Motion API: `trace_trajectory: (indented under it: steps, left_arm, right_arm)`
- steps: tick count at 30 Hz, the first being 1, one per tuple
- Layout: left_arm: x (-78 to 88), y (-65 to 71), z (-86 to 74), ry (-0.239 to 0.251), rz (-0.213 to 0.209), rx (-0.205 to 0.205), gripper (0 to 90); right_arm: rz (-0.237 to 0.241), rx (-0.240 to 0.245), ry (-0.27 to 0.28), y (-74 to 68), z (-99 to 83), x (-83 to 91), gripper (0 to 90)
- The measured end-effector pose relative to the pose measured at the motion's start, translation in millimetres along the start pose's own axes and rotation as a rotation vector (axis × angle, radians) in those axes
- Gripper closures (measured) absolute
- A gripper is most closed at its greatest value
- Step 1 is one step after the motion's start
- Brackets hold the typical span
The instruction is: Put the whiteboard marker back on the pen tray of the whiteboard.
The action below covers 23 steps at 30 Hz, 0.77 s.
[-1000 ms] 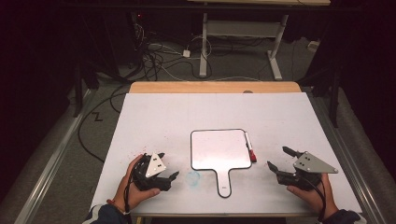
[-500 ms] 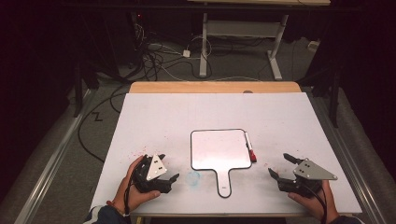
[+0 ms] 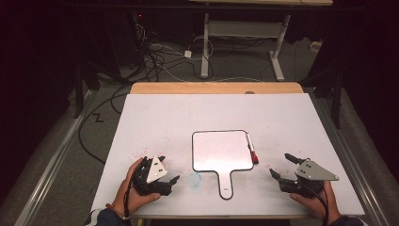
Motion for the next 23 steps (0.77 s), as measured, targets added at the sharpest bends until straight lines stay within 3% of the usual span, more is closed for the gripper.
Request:
trace_trajectory:
  steps: [23]
  left_arm:
    - [-7.4, -1.0, 1.8, -0.018, -0.012, -0.001, 17.7]
  right_arm:
    - [-0.007, 0.009, 0.0, -0.6, 0.1, 0.5, 25.9]
Point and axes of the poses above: each handheld gripper's, and its own axes: x roughly backward along the jaws, z roughly out of its top, y roughly to its right, the point moved 3 cm from there along -x, roughly forward along the jaws, and after that the axes turned 3 degrees about -x, right-handed, at the moved point
